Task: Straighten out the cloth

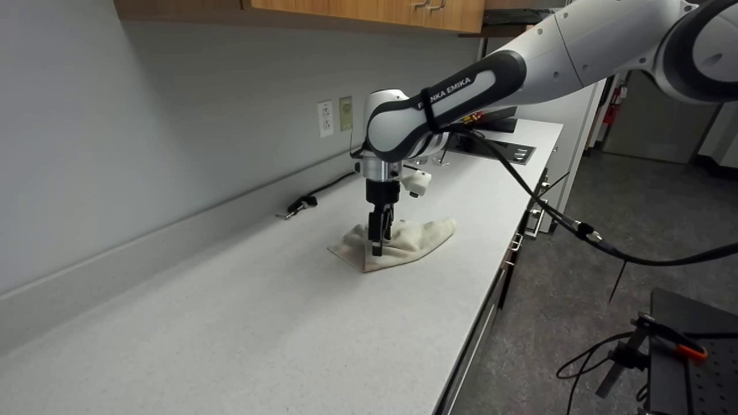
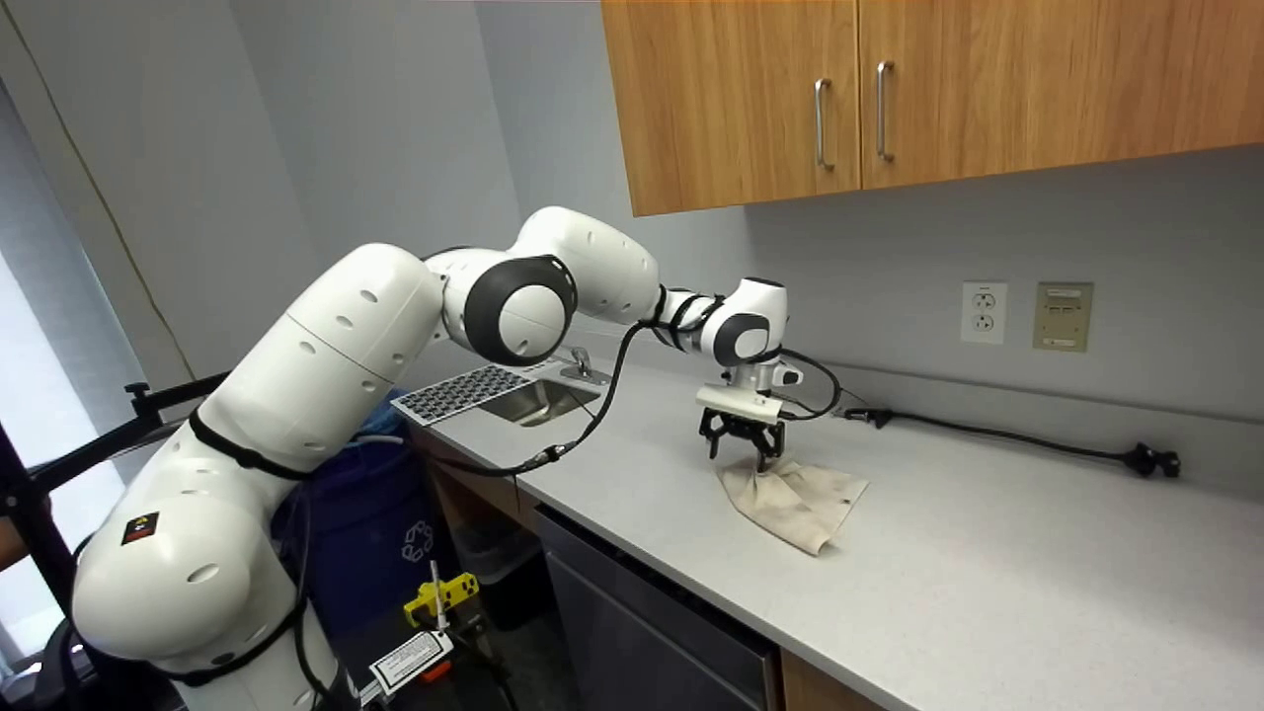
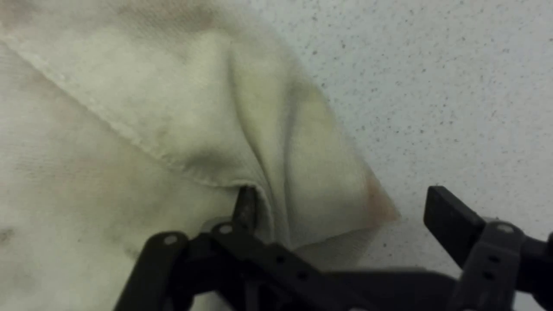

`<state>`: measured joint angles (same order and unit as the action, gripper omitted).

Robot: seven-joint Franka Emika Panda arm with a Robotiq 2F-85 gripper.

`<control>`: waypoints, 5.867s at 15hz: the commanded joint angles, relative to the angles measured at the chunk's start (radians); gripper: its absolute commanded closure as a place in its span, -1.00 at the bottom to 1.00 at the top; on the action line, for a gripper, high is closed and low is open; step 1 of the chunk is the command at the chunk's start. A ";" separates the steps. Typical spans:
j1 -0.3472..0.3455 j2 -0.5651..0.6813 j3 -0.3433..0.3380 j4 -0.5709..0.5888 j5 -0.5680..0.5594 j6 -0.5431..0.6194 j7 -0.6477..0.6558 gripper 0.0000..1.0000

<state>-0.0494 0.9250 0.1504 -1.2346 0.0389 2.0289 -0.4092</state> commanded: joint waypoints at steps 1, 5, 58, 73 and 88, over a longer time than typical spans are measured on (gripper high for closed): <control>-0.007 -0.136 0.018 -0.159 0.012 0.017 -0.045 -1.00; -0.021 -0.203 0.030 -0.253 0.040 0.005 -0.054 -1.00; -0.046 0.044 0.022 0.027 0.078 0.051 -0.004 -0.76; -0.002 -0.189 -0.019 -0.288 0.021 0.122 0.015 -0.73; -0.032 -0.291 -0.011 -0.577 0.094 0.211 0.054 -0.74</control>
<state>-0.0727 0.6862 0.1330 -1.7297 0.1085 2.2280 -0.3695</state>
